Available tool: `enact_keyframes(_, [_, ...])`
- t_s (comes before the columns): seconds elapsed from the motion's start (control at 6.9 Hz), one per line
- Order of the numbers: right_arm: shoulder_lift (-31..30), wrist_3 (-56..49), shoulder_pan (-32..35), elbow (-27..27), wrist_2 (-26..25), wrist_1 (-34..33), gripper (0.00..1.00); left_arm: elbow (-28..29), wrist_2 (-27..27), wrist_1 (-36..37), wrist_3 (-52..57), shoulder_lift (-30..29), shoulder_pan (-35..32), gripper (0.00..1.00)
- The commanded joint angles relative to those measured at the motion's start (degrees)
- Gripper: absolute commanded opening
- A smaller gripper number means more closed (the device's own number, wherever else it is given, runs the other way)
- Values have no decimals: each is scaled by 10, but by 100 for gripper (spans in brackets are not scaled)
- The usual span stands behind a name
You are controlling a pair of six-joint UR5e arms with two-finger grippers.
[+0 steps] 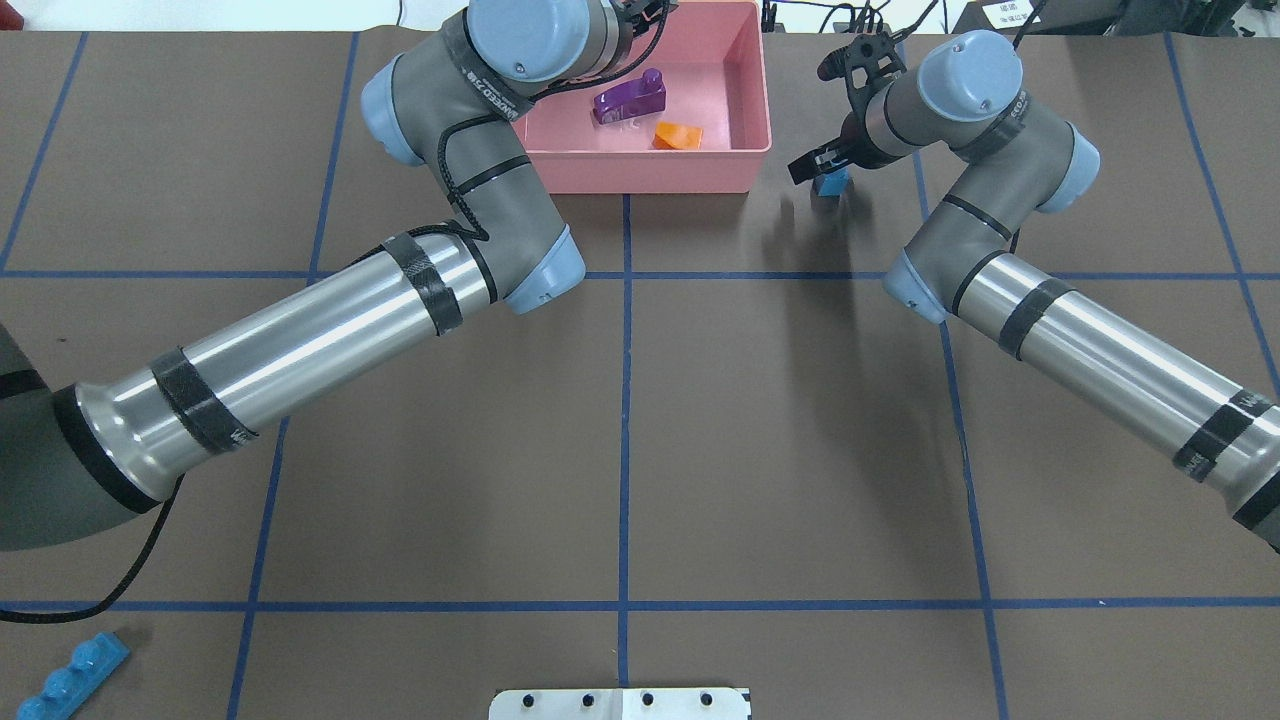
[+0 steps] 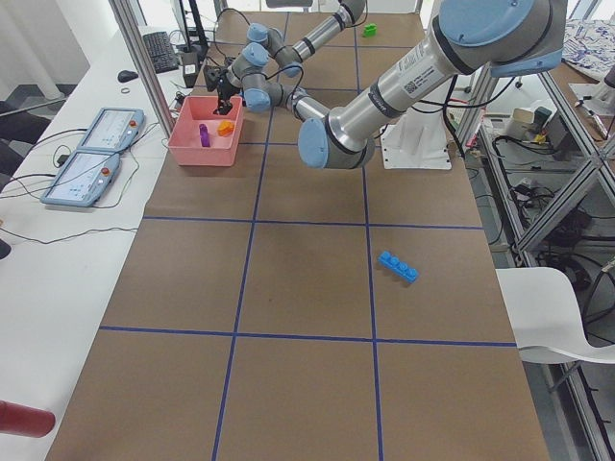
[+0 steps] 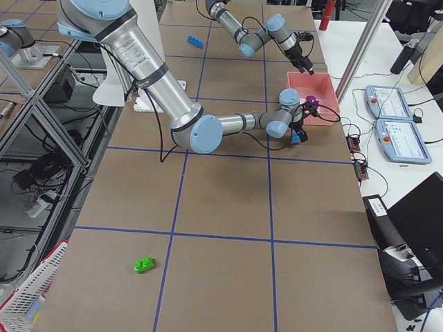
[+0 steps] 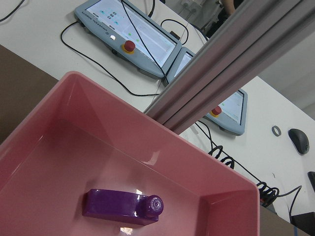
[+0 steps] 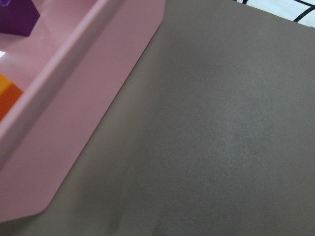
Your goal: Put all blocks into box
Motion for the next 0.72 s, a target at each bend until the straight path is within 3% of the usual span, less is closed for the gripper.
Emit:
enact_keyframes(0.0, [-4,3,1,3,9,0,98,-17,-10,17,0,0,-1,100])
enact_keyframes(0.14, [-6,4,1,6,14,0,98,-19,-10,17,0,0,-1,100])
enact_keyframes(0.29, [-9,4,1,8,14,-1,79,-21,-13,16,0,0,-2,100])
enact_keyframes(0.58, [-9,30,1,9,13,-1,26,-33,-45,29,2,4,-8,100])
